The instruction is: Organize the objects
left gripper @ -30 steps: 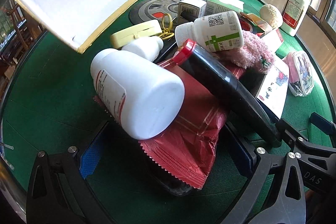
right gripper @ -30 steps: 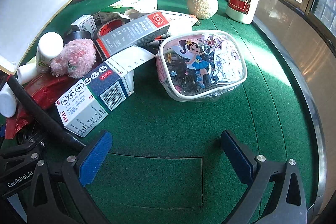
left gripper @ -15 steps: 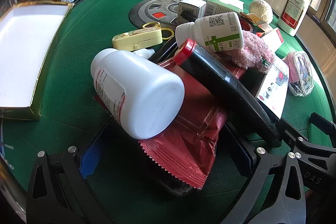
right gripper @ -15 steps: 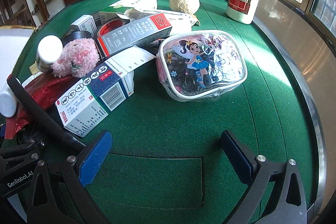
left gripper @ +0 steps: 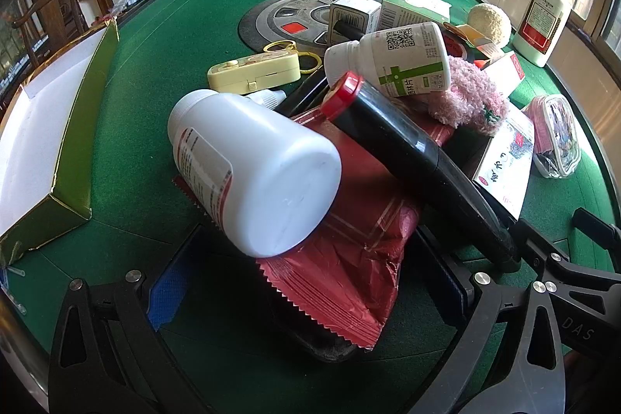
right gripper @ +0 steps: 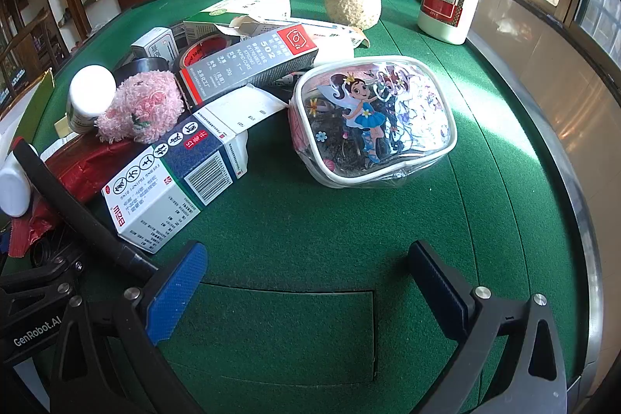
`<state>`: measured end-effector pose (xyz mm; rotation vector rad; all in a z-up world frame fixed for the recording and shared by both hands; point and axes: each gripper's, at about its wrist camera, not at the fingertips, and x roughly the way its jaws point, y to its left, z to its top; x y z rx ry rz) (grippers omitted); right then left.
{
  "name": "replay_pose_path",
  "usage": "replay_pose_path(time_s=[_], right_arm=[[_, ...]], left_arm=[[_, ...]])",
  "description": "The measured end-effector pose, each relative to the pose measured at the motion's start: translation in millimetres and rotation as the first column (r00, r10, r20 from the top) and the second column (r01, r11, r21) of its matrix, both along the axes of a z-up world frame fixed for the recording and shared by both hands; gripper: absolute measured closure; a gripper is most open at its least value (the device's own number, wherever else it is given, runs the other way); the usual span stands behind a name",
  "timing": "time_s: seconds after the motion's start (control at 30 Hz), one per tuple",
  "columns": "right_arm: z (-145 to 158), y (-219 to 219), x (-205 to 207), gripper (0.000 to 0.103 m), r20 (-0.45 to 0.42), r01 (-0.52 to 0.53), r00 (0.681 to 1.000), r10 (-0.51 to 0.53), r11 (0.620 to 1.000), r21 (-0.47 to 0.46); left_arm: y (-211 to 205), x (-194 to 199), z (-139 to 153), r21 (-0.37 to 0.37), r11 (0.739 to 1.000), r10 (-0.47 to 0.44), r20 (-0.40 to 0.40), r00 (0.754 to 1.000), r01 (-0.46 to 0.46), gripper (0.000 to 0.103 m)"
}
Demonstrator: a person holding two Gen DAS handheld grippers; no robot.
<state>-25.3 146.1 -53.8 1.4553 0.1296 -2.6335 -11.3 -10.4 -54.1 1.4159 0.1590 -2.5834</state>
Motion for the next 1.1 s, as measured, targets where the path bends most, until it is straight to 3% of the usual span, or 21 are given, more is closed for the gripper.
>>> replay_pose_path(time_s=[0.57, 0.7, 0.83, 0.87, 0.97, 1.1], right_arm=[[0, 0, -1, 0.000, 0.000, -0.005, 1.000, 0.005, 1.000, 0.000], [1, 1, -3, 0.000, 0.006, -0.073, 0.997, 0.073, 0.997, 0.000], [1, 2, -4, 0.000, 0.073, -0.154, 0.985, 0.154, 0.988, 0.002], [1, 6, -2, 0.000, 0.086, -0.161, 0.983, 0.161, 0.987, -0.010], [6, 22, 3, 0.000, 0.126, -0.160, 0.977, 0.171, 0.983, -0.094], [24, 41, 10, 0.000, 0.100, -0.180, 0.975, 0.201, 0.966, -0.187]], left_arm=[[0, 0, 0, 0.000, 1.000, 0.002, 0.000, 1.000, -0.002, 0.000], [0, 0, 0, 0.000, 1.000, 0.002, 0.000, 1.000, -0.002, 0.000], [-1, 0, 0, 0.001, 1.000, 0.005, 0.000, 1.000, -0.005, 0.000], [-1, -1, 0, 0.001, 1.000, 0.007, 0.004, 1.000, -0.007, 0.000], [-4, 5, 3, 0.007, 0.995, -0.099, 0.058, 0.993, 0.099, 0.001], [-24, 36, 15, 0.112, 0.985, -0.137, 0.050, 0.989, 0.131, 0.009]])
